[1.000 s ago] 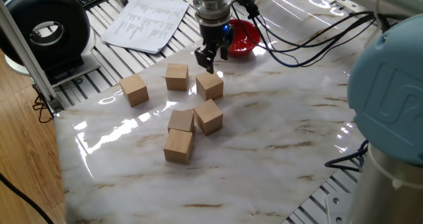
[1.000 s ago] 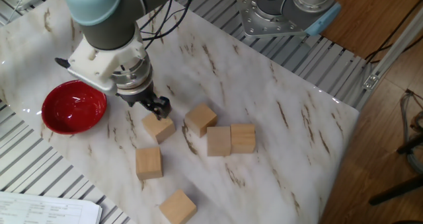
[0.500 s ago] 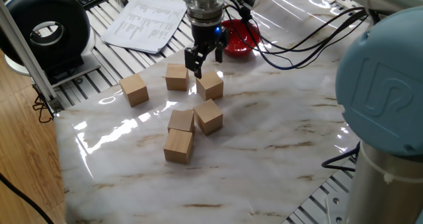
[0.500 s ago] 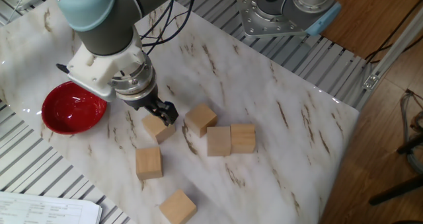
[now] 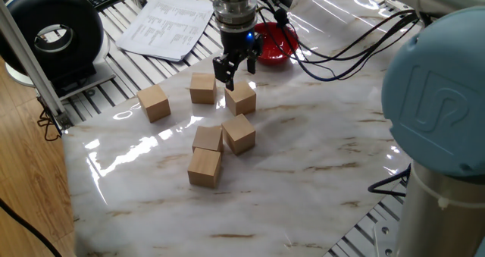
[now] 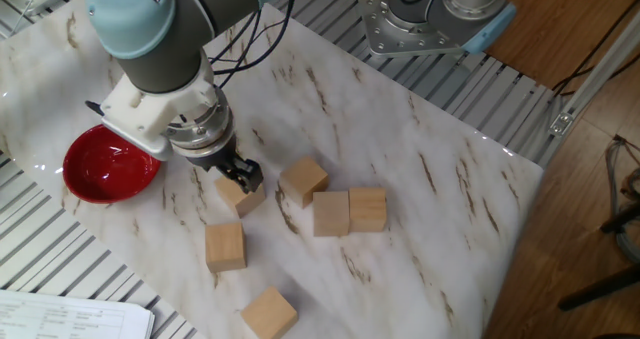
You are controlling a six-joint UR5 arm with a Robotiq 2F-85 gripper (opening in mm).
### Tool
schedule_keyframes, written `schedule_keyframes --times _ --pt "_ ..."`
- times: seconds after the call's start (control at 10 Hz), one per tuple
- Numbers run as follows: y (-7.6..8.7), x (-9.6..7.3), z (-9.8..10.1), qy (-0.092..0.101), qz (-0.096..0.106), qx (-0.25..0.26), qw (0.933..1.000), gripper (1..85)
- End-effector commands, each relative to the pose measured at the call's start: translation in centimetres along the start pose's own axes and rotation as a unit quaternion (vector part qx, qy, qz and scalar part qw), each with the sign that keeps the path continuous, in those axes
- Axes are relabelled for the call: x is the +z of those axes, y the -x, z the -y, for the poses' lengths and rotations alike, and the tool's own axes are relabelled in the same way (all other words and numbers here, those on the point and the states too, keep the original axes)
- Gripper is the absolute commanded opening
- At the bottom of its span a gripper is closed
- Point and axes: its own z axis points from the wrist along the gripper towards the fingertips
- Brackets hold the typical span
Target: Stack the blocks into a pyramid shape
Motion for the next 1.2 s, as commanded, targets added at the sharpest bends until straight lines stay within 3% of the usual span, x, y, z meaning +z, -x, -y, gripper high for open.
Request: schedule_keyframes --times 0.0,0.6,0.8,0.9,1.0,1.1 --pt "0.2 0.1 -0.6 0.014 0.003 0.017 0.9997 71.3" --pt "0.0 -0.9 -2.6 0.011 -0.011 0.042 0.9990 70.7" --pt "0.3 -0.7 -2.7 0.016 -0.017 0.080 0.9965 70.7" --pt "0.9 -0.6 -3.1 0.025 -0.013 0.107 0.9938 69.7" --pt "1.5 -0.6 -4.3 0.048 -0.013 0.137 0.9894 69.7" --pt "1.6 -0.4 -3.9 0.043 -0.017 0.152 0.9873 68.7"
